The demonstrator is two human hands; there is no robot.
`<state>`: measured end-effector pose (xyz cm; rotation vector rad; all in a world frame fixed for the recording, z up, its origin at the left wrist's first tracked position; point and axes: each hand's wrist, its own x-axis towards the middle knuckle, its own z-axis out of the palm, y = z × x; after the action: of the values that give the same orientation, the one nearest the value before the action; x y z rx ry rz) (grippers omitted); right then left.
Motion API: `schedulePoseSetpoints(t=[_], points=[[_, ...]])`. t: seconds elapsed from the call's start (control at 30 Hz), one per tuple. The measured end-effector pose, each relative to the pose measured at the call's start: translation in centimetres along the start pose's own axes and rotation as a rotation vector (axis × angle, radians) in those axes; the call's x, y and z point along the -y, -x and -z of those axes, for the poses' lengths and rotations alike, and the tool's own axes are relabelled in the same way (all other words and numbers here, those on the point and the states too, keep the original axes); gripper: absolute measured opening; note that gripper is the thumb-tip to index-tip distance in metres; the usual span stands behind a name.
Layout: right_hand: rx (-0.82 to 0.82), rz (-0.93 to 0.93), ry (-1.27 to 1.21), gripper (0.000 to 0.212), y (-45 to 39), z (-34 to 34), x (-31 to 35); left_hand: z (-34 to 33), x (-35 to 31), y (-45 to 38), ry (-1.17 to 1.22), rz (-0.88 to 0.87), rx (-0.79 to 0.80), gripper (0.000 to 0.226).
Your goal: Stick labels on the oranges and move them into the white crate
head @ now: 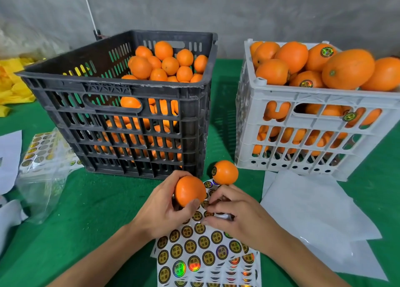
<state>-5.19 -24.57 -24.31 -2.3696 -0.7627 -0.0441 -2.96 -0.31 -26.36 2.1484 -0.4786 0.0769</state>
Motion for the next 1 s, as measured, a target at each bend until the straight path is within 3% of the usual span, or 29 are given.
schedulePoseSetpoints(t=[0.33,0.5,0.63,1.0], points=[[-0.065,0.006,-0.043,0.024,0.05,-0.20,0.07,-0.06,-0.04,0.03,-0.021,0.010,0.008,0.056],[-0.039,0.008,0.080,0.042,0.15,-0.10,-0.05,-0.08,-0.12,0.03,-0.025,0.010,0.003,0.055],[-0.003,-0.079,0.026,0.056,0.23,-0.21,-0.48,-0.04,-0.13,-0.01,-0.028,0.011,0.004,0.056],[-0.208,0.073,0.108,0.022,0.25,-0.75,0.04,-0.19,0.06,-0.11,-0.026,0.017,0.002,0.056]])
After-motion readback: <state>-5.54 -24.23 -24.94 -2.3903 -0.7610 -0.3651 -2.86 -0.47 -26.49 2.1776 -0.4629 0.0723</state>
